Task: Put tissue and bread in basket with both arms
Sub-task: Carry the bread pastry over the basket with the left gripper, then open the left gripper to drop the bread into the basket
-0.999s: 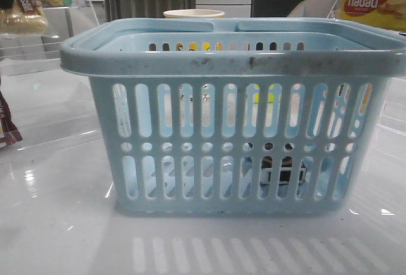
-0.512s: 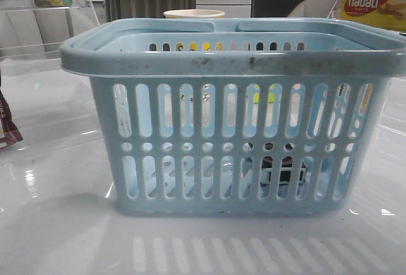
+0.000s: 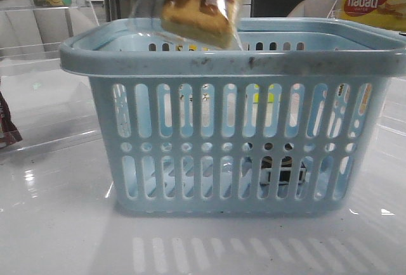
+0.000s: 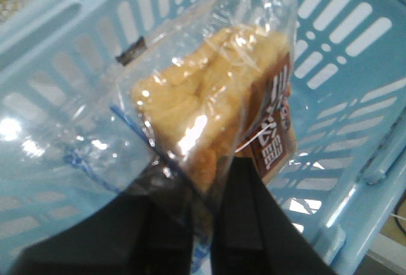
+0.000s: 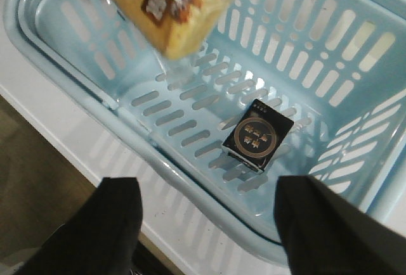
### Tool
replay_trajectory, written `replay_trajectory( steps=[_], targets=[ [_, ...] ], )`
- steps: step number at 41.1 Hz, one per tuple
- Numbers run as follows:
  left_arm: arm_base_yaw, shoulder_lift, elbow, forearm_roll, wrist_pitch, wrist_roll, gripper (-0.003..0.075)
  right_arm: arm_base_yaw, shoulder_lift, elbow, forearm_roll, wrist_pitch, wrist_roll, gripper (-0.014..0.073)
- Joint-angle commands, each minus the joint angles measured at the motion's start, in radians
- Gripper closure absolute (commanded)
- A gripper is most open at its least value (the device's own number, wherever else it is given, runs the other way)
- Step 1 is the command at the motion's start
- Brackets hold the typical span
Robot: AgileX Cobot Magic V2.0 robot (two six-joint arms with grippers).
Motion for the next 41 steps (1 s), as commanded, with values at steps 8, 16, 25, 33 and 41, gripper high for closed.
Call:
replay_trajectory(
  steps=[8, 16, 25, 33, 41],
  targets=[
    [-0.035, 0.031, -0.026, -0.017, -0.067, 0.007, 0.0463, -0.001, -0.018, -0.025, 0.015, -0.064, -0.010, 0.0043],
    [-0.035, 0.017, -0.043, -0.017, -0.069, 0.007, 0.0207, -0.001, -0.018, -0.025, 0.015, -0.064, -0.010, 0.0043],
    [-0.035, -0.060, -0.089, -0.013, -0.051, 0.007, 0.0213, -0.001, -0.018, -0.025, 0.015, -0.064, -0.010, 0.0043],
    [-0.035, -0.188, -0.067, -0.033, -0.017, 0.007, 0.0212, -0.001, -0.018, -0.025, 0.015, -0.064, -0.010, 0.0043],
    [-0.035, -0.330, 0.069, -0.033, -0.028, 0.007, 0.0212, -0.001, -0.018, -0.025, 0.015, -0.064, -0.010, 0.0043]
  ],
)
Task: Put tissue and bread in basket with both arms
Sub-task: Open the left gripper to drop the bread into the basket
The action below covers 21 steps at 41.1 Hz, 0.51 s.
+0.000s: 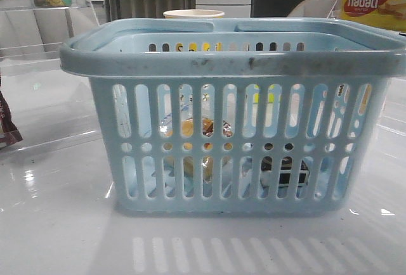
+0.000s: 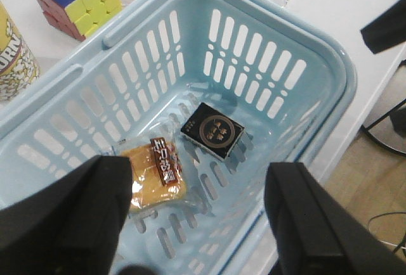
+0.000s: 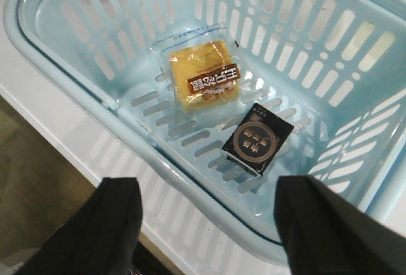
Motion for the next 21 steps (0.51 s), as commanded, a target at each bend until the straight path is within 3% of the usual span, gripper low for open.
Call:
replay_trajectory(
  steps=[1, 21],
  targets=[
    [-0.008, -0.109, 0.043, -0.029, -0.053, 0.001, 0.0213, -0.002, -0.018, -0.025, 0.015, -0.064, -0.010, 0.0043],
    [-0.008, -0.517, 0.455, -0.013, -0.083, 0.001, 0.0212, -0.002, -0.018, -0.025, 0.015, -0.064, -0.010, 0.0043]
  ],
)
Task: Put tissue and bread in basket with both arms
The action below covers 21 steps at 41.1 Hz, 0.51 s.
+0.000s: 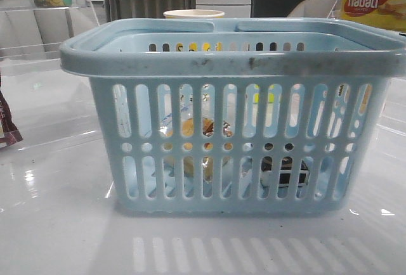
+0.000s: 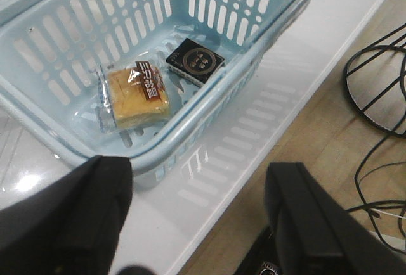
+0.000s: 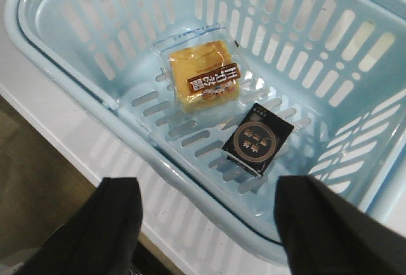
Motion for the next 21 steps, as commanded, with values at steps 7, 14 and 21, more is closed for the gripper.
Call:
replay_trajectory(
  steps=[7, 14, 21],
  targets=[
    [-0.008, -0.191, 0.125, -0.020, -0.072, -0.002, 0.0212, -0.002, -0.018, -0.025, 0.015, -0.064, -0.010, 0.0043],
    [-0.008, -0.248, 0.171, 0.061, -0.069, -0.096, 0.0213, -0.002, -0.018, -0.025, 0.015, -0.067, -0.010, 0.0043],
    [-0.008, -0.254, 0.171, 0.185, -0.064, -0.195, 0.0213, -0.002, -0.018, -0.025, 0.015, -0.072, -0.010, 0.0043]
  ],
)
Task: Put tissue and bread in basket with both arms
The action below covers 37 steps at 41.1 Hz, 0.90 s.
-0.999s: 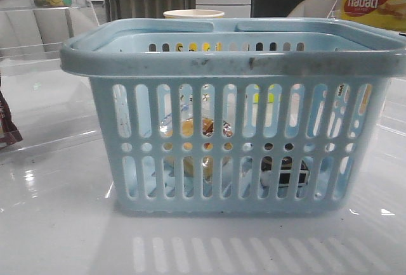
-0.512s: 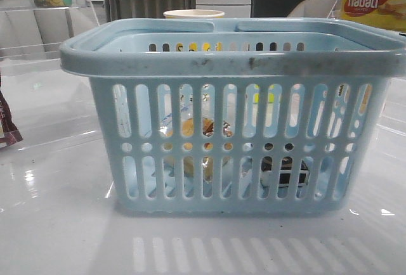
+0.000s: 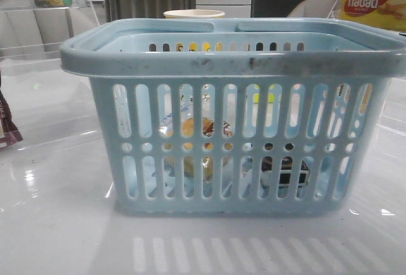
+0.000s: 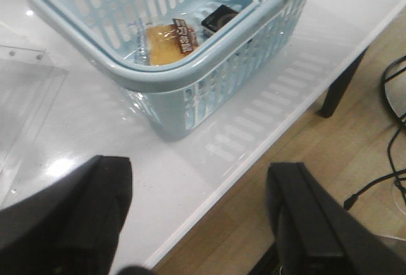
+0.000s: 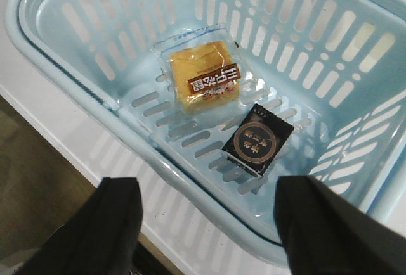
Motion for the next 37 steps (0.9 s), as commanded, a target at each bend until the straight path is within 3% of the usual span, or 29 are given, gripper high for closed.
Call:
replay_trajectory(
  steps=[1, 7, 11, 19, 25, 28, 37],
  targets=[
    [-0.008, -0.001, -0.026, 0.025, -0.071, -0.040, 0.0213, -0.002, -0.017, -0.025, 0.015, -0.069, -0.010, 0.0043],
    [-0.008, -0.001, -0.026, 0.025, -0.096, -0.040, 0.0213, -0.002, -0.017, -0.025, 0.014, -0.065, -0.010, 0.0043],
    [-0.008, -0.001, -0.026, 0.025, -0.099, -0.040, 0.0223, -0.002, -0.017, -0.025, 0.014, -0.054, -0.010, 0.0109],
    [-0.008, -0.001, -0.024, 0.025, -0.099, -0.040, 0.0407, -0.002, -0.017, -0.025, 0.014, -0.026, -0.010, 0.0406],
    [-0.008, -0.001, -0.024, 0.025, -0.100, -0.040, 0.0563, -0.002, -0.017, -0.016, 0.014, -0.017, -0.010, 0.0541],
    [-0.008, -0.001, -0.024, 0.025, -0.107, -0.040, 0.0632, -0.002, -0.017, -0.013, 0.014, -0.017, -0.010, 0.0536],
    [-0.008, -0.001, -0.024, 0.016, -0.131, -0.047, 0.0624, -0.002, -0.017, -0.012, 0.014, -0.018, -0.010, 0.0536]
  ],
)
